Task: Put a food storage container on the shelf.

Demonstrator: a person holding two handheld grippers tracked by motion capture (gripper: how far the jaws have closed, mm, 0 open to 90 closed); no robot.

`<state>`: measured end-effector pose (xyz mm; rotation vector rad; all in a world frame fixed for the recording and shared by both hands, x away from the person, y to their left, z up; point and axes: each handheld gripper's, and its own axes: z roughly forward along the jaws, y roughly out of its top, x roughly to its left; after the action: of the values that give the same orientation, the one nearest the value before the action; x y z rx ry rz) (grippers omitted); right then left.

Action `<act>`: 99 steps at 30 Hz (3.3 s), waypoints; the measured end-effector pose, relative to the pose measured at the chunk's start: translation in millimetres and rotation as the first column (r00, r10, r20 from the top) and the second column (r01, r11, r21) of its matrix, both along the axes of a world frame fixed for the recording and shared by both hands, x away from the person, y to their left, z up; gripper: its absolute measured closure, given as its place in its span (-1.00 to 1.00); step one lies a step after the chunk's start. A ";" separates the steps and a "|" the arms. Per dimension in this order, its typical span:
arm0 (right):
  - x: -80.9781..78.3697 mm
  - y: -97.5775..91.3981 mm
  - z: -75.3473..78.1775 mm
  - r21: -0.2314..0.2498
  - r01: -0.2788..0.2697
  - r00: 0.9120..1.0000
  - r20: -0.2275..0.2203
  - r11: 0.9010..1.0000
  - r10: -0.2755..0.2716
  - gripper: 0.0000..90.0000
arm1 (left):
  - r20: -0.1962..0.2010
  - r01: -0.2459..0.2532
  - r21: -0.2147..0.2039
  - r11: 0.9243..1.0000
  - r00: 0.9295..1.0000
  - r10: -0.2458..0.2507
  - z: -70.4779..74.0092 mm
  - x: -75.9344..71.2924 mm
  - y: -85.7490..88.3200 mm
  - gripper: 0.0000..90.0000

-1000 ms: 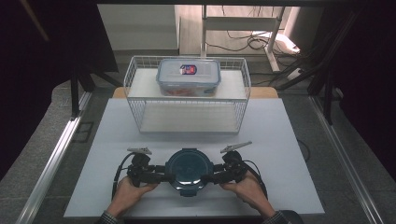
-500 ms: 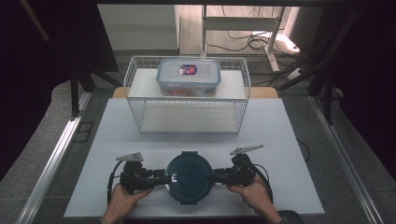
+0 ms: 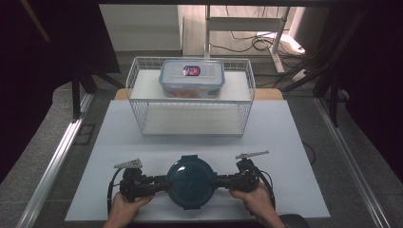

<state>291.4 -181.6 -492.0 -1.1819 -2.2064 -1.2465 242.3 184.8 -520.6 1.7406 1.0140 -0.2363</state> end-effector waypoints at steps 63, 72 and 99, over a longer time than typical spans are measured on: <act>77.3 11.5 175.7 0.076 0.040 0.925 0.375 0.996 -0.066 0.24 | 0.239 -0.114 -0.021 0.993 0.964 0.116 189.9 85.4 7.2 0.27; 93.8 18.6 207.6 0.078 0.043 0.911 0.406 0.996 -0.071 0.24 | 0.266 -0.110 -0.019 0.994 0.957 0.111 219.9 104.6 14.1 0.27; 163.6 26.6 254.6 0.121 0.112 0.894 0.421 0.986 -0.154 0.24 | 0.276 -0.119 -0.084 0.989 0.951 0.138 258.4 186.2 20.7 0.26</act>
<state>455.0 -155.0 -237.4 -1.1199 -2.3600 -1.7973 428.5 205.5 -262.2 1.5876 0.8952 0.0604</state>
